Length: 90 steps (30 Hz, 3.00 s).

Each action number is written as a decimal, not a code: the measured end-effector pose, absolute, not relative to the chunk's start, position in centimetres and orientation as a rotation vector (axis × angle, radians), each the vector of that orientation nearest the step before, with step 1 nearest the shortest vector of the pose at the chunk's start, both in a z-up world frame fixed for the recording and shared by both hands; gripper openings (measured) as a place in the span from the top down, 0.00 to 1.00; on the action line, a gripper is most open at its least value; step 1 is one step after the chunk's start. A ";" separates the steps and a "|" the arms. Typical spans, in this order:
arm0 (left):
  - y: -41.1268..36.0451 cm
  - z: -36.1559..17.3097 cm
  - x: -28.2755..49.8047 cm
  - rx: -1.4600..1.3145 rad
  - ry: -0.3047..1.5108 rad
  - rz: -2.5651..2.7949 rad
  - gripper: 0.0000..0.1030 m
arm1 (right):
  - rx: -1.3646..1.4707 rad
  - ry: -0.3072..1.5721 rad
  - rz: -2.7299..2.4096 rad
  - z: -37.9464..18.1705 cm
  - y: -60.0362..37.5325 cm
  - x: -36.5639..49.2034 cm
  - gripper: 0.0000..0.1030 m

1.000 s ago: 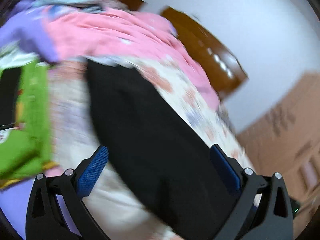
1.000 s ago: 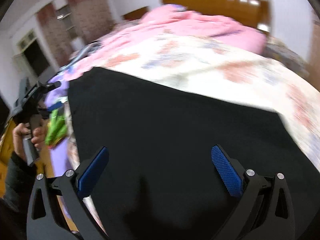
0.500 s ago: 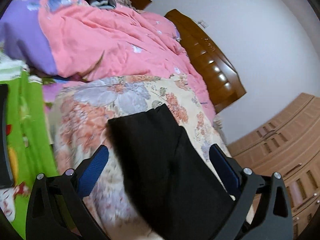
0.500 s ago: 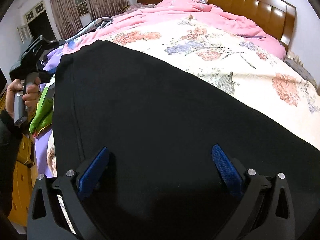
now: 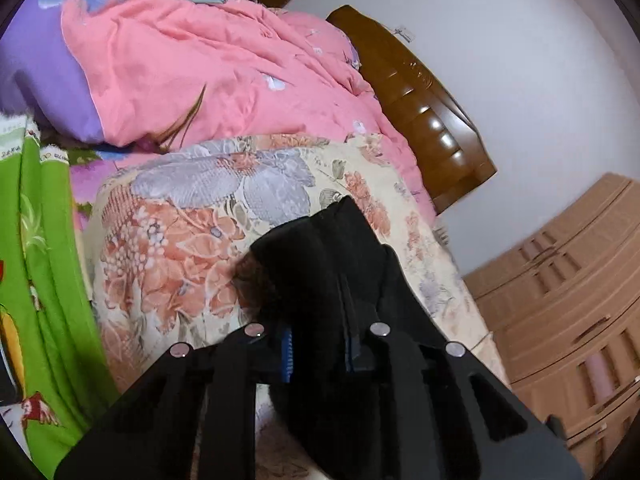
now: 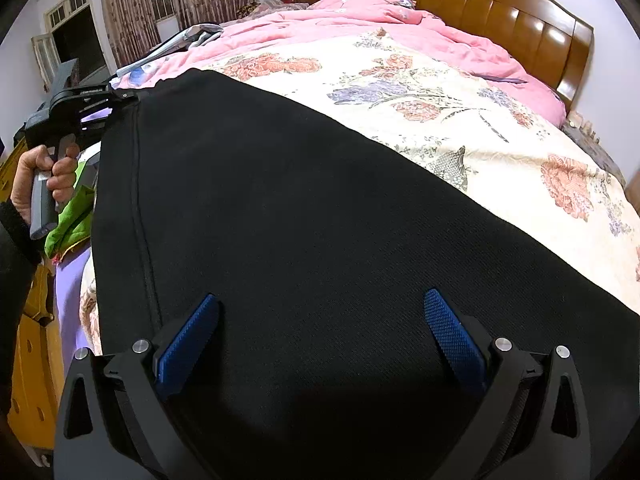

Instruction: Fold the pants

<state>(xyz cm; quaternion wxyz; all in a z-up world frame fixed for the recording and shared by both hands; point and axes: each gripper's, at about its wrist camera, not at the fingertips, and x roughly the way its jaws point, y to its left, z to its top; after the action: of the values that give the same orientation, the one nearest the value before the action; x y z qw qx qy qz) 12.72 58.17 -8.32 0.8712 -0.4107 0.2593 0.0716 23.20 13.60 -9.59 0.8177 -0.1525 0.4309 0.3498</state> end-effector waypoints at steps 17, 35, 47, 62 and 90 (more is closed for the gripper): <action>19.0 -7.6 10.7 0.483 0.622 -0.149 0.45 | 0.460 0.795 0.650 -8.5 1.1 27.0 0.14; 34.7 -4.5 7.3 0.109 0.631 -0.048 0.39 | 0.448 0.857 0.690 -8.9 1.9 27.3 0.14; 35.3 -5.2 5.7 -0.014 0.577 -0.006 0.44 | 0.371 1.230 0.932 -8.7 5.8 23.4 0.14; 35.5 -6.4 4.9 -0.097 0.554 -0.024 0.31 | 0.444 1.289 0.942 -10.7 9.6 24.0 0.78; 31.6 -8.6 9.0 -0.010 0.704 0.102 0.03 | 0.379 0.961 0.768 -8.7 -6.7 16.1 0.83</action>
<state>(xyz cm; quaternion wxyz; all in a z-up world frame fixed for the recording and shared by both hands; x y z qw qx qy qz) 9.02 31.63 -8.61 0.9374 -0.0047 0.3447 0.0500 16.10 -6.71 -8.71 0.8000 0.1767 0.4481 0.3578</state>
